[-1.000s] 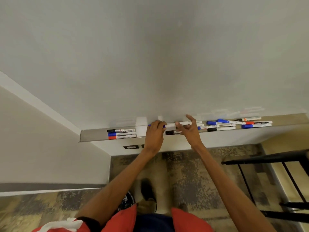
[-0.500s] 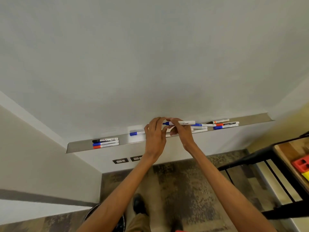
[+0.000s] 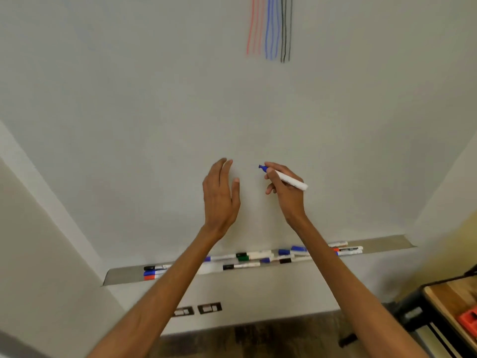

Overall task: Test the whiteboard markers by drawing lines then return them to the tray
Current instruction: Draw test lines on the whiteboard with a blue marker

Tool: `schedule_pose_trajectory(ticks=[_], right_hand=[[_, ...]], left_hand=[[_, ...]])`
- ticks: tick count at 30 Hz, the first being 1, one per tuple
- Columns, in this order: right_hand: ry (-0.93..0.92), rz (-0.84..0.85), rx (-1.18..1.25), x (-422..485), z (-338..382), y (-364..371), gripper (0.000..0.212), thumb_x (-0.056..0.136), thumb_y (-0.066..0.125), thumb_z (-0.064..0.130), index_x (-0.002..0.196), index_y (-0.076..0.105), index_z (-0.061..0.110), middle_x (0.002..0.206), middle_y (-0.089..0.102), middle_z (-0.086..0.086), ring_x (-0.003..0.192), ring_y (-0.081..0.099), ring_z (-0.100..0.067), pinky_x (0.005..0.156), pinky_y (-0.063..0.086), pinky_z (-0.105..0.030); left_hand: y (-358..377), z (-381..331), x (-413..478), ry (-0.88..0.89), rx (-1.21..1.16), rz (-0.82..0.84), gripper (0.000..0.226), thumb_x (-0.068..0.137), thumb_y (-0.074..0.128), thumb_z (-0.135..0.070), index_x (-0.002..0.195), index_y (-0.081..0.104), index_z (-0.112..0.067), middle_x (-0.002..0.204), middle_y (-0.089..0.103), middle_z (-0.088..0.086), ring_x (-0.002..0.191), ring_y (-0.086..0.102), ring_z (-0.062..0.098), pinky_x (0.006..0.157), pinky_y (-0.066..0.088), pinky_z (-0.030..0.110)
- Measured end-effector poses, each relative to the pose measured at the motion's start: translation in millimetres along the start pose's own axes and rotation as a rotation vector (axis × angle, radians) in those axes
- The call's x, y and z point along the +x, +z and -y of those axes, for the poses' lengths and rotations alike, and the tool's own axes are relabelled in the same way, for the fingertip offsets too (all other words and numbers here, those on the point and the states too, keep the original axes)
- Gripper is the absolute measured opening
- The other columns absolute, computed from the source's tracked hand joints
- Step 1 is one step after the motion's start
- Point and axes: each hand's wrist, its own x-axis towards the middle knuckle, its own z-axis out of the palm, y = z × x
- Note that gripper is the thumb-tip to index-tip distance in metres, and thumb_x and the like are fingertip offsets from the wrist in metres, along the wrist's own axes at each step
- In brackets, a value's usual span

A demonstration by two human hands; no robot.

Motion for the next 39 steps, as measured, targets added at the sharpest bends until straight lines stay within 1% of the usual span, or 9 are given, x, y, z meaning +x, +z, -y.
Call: schedule_pose_trajectory(ticks=[5, 9, 12, 14, 19, 23, 31, 35, 39], right_hand=[[-0.115, -0.044, 0.003, 51, 51, -5, 0.021, 0.097, 0.065, 0.021, 0.115, 0.064, 0.013, 0.087, 0.070, -0.016, 0.057, 0.059, -0.019, 0.059, 0.047, -0.021], [-0.232, -0.113, 0.041, 100, 98, -13, 0.020, 0.094, 0.068, 0.016, 0.108, 0.060, 0.003, 0.093, 0.068, -0.021, 0.056, 0.059, -0.020, 0.056, 0.048, -0.024], [-0.348, -0.165, 0.067, 137, 135, -20, 0.017, 0.093, 0.068, 0.012, 0.103, 0.061, -0.001, 0.087, 0.068, -0.013, 0.063, 0.062, -0.020, 0.054, 0.050, -0.029], [-0.411, -0.192, 0.091, 160, 161, -25, 0.016, 0.093, 0.067, 0.009, 0.103, 0.062, -0.002, 0.085, 0.067, -0.010, 0.068, 0.064, -0.018, 0.053, 0.050, -0.028], [-0.518, -0.207, 0.136, 210, 220, -28, 0.013, 0.093, 0.065, 0.007, 0.102, 0.064, -0.001, 0.089, 0.066, -0.018, 0.067, 0.063, -0.020, 0.052, 0.046, -0.020], [-0.558, -0.205, 0.181, 242, 254, -25, 0.010, 0.092, 0.064, 0.007, 0.101, 0.067, 0.005, 0.079, 0.068, -0.009, 0.060, 0.065, -0.021, 0.051, 0.045, -0.024], [-0.571, -0.156, 0.270, 287, 261, -9, 0.009, 0.089, 0.068, 0.005, 0.097, 0.068, 0.009, 0.083, 0.069, -0.011, 0.058, 0.066, -0.020, 0.046, 0.046, -0.025], [-0.575, -0.204, 0.334, 299, 257, -6, 0.008, 0.087, 0.071, 0.005, 0.094, 0.068, 0.008, 0.079, 0.069, -0.010, 0.054, 0.063, -0.019, 0.043, 0.042, -0.023], [-0.626, -0.217, 0.277, 303, 249, -1, 0.006, 0.088, 0.072, 0.007, 0.092, 0.069, 0.004, 0.075, 0.069, -0.010, 0.052, 0.062, -0.020, 0.043, 0.043, -0.023]], left_hand=[[-25, -19, 79, 0.113, 0.033, -0.097, 0.046, 0.102, 0.045, -0.017, 0.147, 0.040, -0.009, 0.155, 0.036, 0.008, 0.145, 0.030, 0.021, 0.118, 0.023, 0.033], [-41, -34, 146, 0.215, 0.070, -0.158, 0.047, 0.102, 0.042, -0.015, 0.148, 0.038, -0.006, 0.156, 0.034, 0.011, 0.147, 0.027, 0.025, 0.119, 0.025, 0.042], [-52, -48, 198, 0.276, 0.104, -0.204, 0.049, 0.104, 0.039, -0.014, 0.151, 0.033, -0.005, 0.159, 0.030, 0.012, 0.150, 0.021, 0.024, 0.121, 0.021, 0.046], [-60, -58, 231, 0.311, 0.128, -0.240, 0.049, 0.105, 0.036, -0.014, 0.153, 0.029, -0.006, 0.161, 0.026, 0.011, 0.151, 0.016, 0.023, 0.123, 0.016, 0.045], [-80, -79, 311, 0.379, 0.213, -0.322, 0.052, 0.106, 0.031, -0.018, 0.155, 0.021, -0.005, 0.164, 0.016, 0.012, 0.153, 0.009, 0.023, 0.125, 0.006, 0.043], [-92, -96, 365, 0.424, 0.309, -0.337, 0.054, 0.107, 0.026, -0.024, 0.157, 0.015, -0.008, 0.165, 0.008, 0.014, 0.153, 0.003, 0.025, 0.125, 0.002, 0.044], [-77, -86, 385, 0.416, 0.468, -0.456, 0.059, 0.105, 0.029, -0.030, 0.157, 0.014, -0.007, 0.165, 0.010, 0.014, 0.153, 0.004, 0.024, 0.124, 0.004, 0.046], [-76, -86, 386, 0.419, 0.493, -0.471, 0.060, 0.105, 0.027, -0.031, 0.157, 0.012, -0.006, 0.165, 0.008, 0.014, 0.153, 0.003, 0.024, 0.124, 0.006, 0.047], [-74, -85, 385, 0.424, 0.498, -0.481, 0.060, 0.104, 0.027, -0.032, 0.157, 0.012, -0.006, 0.165, 0.008, 0.013, 0.153, 0.002, 0.024, 0.124, 0.006, 0.047]])
